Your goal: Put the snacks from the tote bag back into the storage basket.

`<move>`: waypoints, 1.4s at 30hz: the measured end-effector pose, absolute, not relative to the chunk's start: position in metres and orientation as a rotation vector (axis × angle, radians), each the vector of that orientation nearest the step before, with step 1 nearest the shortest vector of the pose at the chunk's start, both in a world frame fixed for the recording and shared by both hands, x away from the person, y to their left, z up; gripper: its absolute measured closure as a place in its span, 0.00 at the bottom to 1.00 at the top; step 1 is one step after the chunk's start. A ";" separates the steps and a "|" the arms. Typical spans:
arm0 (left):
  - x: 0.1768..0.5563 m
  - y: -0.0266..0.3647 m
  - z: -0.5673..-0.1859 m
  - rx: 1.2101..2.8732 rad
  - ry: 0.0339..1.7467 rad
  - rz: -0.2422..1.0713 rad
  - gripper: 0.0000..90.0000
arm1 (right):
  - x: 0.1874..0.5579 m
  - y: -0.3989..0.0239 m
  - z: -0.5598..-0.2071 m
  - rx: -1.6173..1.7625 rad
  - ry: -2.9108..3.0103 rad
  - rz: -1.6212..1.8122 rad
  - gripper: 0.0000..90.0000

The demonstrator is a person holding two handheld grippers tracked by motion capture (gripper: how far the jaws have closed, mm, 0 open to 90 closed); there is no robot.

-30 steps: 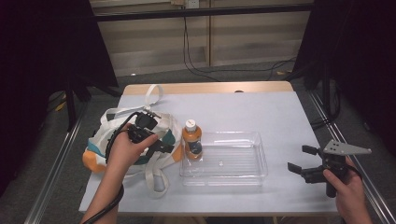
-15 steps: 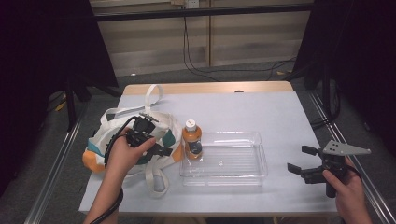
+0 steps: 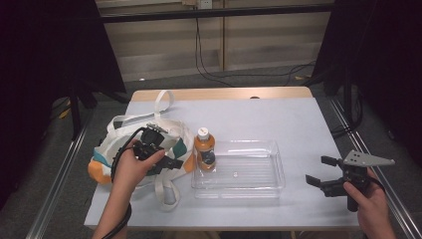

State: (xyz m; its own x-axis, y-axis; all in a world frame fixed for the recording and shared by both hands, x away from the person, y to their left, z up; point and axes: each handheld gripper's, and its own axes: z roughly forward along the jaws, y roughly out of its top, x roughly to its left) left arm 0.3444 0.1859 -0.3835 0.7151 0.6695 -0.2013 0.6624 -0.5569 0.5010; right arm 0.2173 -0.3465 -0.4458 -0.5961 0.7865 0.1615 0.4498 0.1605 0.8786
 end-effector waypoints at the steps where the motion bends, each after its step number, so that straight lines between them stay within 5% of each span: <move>1: 0.344 0.186 -0.384 2.362 1.013 0.021 0.07 | 0.217 -0.346 -0.446 1.182 2.111 1.411 0.02; 42: 0.330 0.208 -0.404 2.229 0.994 0.027 0.07 | 0.215 -0.342 -0.447 1.163 2.146 1.371 0.02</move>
